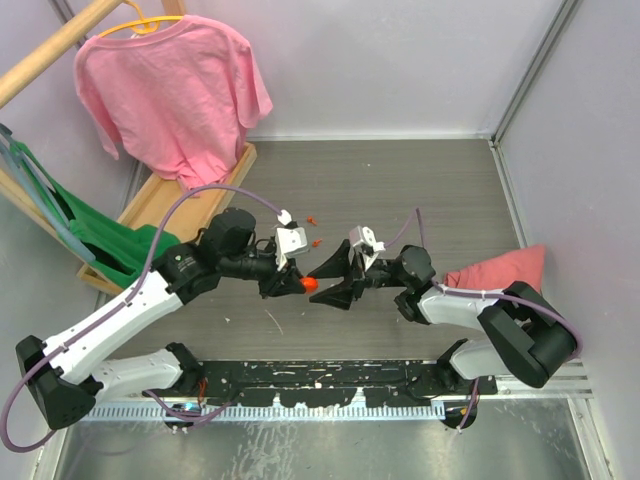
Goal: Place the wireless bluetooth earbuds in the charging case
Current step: Pick up the charging case at the center of the board, then open the charging case.
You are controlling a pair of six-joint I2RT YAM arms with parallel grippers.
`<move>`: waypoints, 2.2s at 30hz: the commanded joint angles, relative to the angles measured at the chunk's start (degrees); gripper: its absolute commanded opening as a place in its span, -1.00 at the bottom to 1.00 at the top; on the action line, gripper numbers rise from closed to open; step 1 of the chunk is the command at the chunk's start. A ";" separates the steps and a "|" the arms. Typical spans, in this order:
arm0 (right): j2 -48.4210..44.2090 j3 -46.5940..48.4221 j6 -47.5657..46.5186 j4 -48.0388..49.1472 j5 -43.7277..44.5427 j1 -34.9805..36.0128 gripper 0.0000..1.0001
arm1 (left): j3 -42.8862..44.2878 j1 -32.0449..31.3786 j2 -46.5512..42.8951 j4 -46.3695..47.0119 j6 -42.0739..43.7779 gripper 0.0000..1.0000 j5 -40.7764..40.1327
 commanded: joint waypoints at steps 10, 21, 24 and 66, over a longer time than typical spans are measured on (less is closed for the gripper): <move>-0.56 0.24 2.15 8.39 -1.89 -0.10 0.11 | 0.08 -0.60 -2.15 6.54 -2.02 -0.84 2.27; -0.39 -0.14 2.17 9.19 -2.06 -0.14 -0.11 | -0.89 -0.60 -1.59 8.77 -3.39 -0.86 3.93; -0.31 -0.23 2.09 9.32 -2.06 -0.10 -0.20 | -1.22 -0.57 -1.56 9.31 -3.88 -0.86 4.34; -1.39 -3.06 -2.31 9.61 0.74 -0.15 -0.98 | -3.61 1.55 -3.62 12.40 -10.16 0.23 -6.28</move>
